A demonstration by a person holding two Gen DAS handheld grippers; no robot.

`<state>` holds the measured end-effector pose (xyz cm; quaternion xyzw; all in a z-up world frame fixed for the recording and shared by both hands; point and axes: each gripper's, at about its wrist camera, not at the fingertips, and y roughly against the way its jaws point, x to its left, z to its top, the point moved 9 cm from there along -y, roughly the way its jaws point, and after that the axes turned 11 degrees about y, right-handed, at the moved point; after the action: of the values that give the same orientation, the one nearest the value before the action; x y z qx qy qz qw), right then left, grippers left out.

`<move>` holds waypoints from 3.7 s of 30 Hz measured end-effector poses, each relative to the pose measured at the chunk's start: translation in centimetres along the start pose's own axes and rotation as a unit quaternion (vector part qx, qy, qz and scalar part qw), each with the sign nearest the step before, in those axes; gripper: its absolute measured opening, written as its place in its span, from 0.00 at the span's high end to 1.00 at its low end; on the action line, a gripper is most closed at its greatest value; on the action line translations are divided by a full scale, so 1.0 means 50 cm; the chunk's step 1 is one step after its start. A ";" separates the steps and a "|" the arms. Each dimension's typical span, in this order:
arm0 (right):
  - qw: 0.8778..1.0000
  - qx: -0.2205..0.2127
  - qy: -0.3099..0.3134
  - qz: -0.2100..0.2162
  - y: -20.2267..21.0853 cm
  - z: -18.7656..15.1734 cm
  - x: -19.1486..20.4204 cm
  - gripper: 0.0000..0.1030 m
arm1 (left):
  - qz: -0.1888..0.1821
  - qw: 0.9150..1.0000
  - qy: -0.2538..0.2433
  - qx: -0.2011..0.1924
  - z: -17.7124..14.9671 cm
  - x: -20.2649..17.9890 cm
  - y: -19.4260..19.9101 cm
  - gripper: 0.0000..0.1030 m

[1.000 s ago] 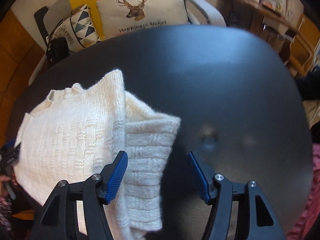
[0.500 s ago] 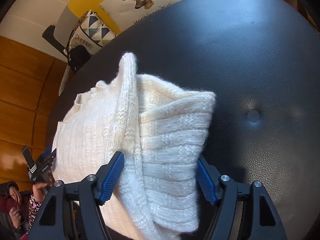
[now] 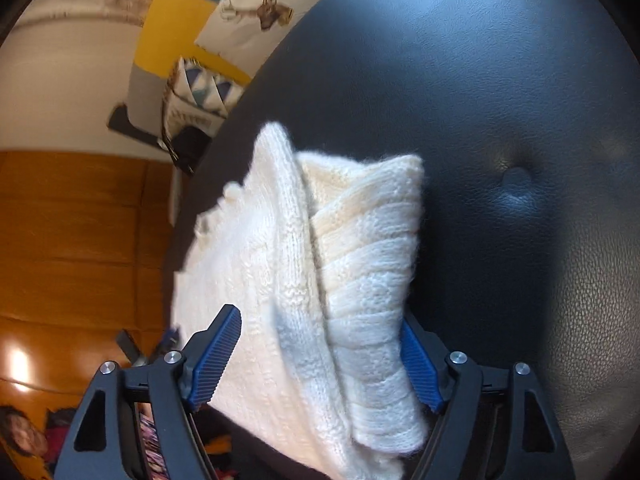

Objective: Fold clothes

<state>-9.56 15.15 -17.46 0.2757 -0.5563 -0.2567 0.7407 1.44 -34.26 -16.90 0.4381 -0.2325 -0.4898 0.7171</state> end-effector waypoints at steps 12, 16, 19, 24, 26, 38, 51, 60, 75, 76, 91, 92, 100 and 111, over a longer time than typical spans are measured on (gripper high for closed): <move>0.962 0.094 0.201 -0.160 -0.074 -0.007 0.068 0.22 | -0.069 0.994 0.049 0.066 -0.026 0.025 -0.013 0.00; 0.965 0.101 0.193 -0.143 -0.072 -0.003 0.066 0.21 | -0.085 0.992 0.038 0.081 -0.027 0.016 -0.016 0.00; 0.965 0.109 0.195 -0.136 -0.073 -0.001 0.068 0.18 | -0.090 0.992 0.017 0.083 -0.018 -0.001 -0.020 0.00; 0.962 0.109 0.208 -0.136 -0.070 -0.002 0.073 0.18 | -0.116 0.990 -0.028 0.078 -0.016 -0.039 -0.022 0.00; 0.963 0.106 0.208 -0.132 -0.067 -0.003 0.072 0.18 | -0.123 0.989 -0.054 0.068 -0.020 -0.051 -0.018 0.00; 0.964 0.090 0.215 -0.130 -0.037 -0.014 0.046 0.20 | -0.152 0.986 -0.047 0.049 -0.026 -0.044 0.006 0.29; 0.959 0.079 0.222 -0.159 -0.014 -0.009 0.031 0.56 | -0.168 0.984 -0.039 0.052 -0.021 -0.082 -0.005 0.57; 0.964 0.064 0.210 -0.152 0.002 -0.008 0.024 0.77 | -0.144 0.987 -0.042 0.047 -0.029 -0.092 0.007 0.73; 0.963 0.036 0.208 -0.167 0.031 -0.012 0.024 0.82 | -0.118 0.992 -0.036 -0.001 -0.031 -0.091 0.026 0.79; 0.962 0.034 0.213 -0.171 0.028 -0.010 0.030 0.82 | -0.113 0.993 -0.036 -0.006 -0.031 -0.090 0.029 0.79; 0.949 0.025 0.263 -0.171 -0.033 0.059 0.139 0.84 | -0.063 0.995 0.013 -0.074 -0.034 0.022 0.104 0.79; 0.948 0.026 0.268 -0.170 -0.047 0.065 0.154 0.84 | -0.059 0.995 0.017 -0.080 -0.033 0.035 0.113 0.79; 0.937 0.041 0.314 -0.145 -0.206 0.096 0.306 0.84 | -0.024 0.991 0.052 -0.123 -0.026 0.153 0.181 0.80; 0.915 0.078 0.378 -0.115 -0.382 0.107 0.479 0.84 | 0.023 0.980 0.131 -0.146 -0.079 0.341 0.230 0.79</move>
<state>-10.16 -15.66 -13.16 0.4713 -0.2178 -0.1725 0.8371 17.20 -46.54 -10.71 0.3838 -0.0726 -0.4398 0.8087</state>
